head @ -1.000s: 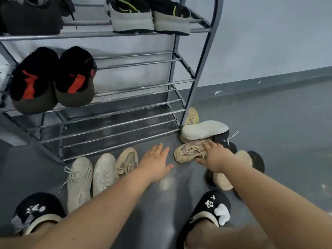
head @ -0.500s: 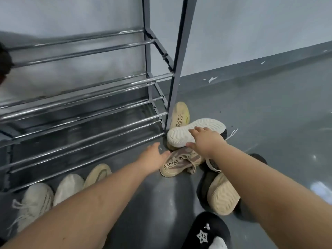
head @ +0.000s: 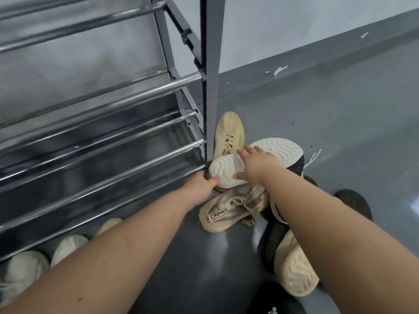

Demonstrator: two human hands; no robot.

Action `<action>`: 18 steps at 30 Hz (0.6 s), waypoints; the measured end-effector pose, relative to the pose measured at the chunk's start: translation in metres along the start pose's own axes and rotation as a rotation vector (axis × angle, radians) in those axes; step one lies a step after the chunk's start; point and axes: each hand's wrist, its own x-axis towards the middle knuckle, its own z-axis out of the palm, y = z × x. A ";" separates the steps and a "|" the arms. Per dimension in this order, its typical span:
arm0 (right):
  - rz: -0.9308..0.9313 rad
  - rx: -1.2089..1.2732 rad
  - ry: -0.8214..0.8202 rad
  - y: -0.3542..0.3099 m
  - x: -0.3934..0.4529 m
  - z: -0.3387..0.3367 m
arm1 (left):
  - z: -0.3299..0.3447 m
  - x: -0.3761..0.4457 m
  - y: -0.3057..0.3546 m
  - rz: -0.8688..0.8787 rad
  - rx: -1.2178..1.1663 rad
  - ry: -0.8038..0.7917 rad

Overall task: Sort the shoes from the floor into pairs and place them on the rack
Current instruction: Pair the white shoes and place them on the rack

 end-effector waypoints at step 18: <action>-0.103 -0.234 0.079 0.018 0.017 -0.006 | 0.026 0.014 -0.009 -0.141 -0.366 -0.005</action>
